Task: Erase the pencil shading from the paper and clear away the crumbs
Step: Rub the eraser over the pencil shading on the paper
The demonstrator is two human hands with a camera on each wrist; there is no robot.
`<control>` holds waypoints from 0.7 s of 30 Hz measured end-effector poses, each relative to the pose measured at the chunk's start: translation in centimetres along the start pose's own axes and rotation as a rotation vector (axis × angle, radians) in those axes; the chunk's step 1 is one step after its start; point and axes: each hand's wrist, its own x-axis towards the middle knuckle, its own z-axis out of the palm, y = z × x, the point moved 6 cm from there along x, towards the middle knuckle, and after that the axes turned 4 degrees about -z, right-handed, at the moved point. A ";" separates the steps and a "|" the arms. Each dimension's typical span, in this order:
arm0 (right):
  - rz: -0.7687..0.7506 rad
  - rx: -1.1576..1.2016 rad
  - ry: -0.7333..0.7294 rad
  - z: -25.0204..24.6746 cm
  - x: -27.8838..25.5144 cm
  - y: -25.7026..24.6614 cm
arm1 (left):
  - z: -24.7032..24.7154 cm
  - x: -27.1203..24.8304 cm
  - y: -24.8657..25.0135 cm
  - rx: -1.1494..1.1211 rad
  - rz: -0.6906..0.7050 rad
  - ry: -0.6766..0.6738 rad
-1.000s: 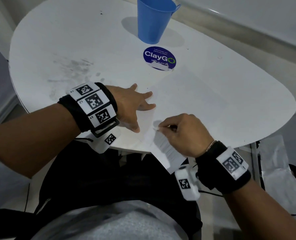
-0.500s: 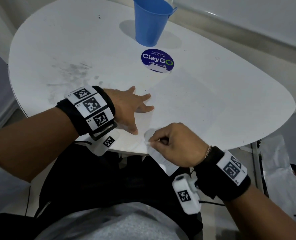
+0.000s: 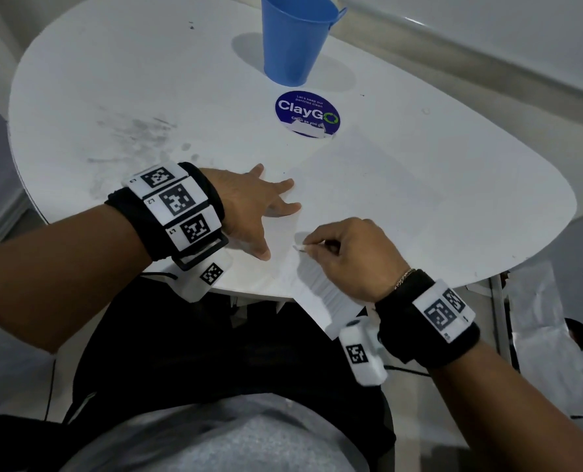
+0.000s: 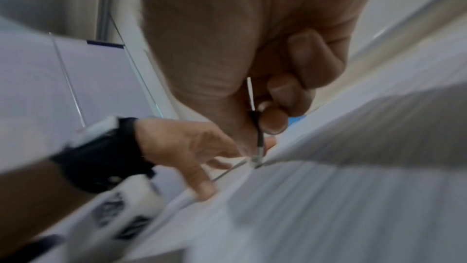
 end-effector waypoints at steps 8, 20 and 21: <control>0.014 -0.055 0.003 -0.2 -0.1 0.0 | -0.2 -0.3 0.2 0.028 -0.004 -0.005; 0.030 -0.060 0.093 0.3 0.0 0.6 | 0.0 -0.1 0.2 0.034 0.006 -0.006; -0.003 -0.051 0.044 0.9 -0.4 -0.1 | 0.0 -0.1 0.2 0.036 0.007 -0.002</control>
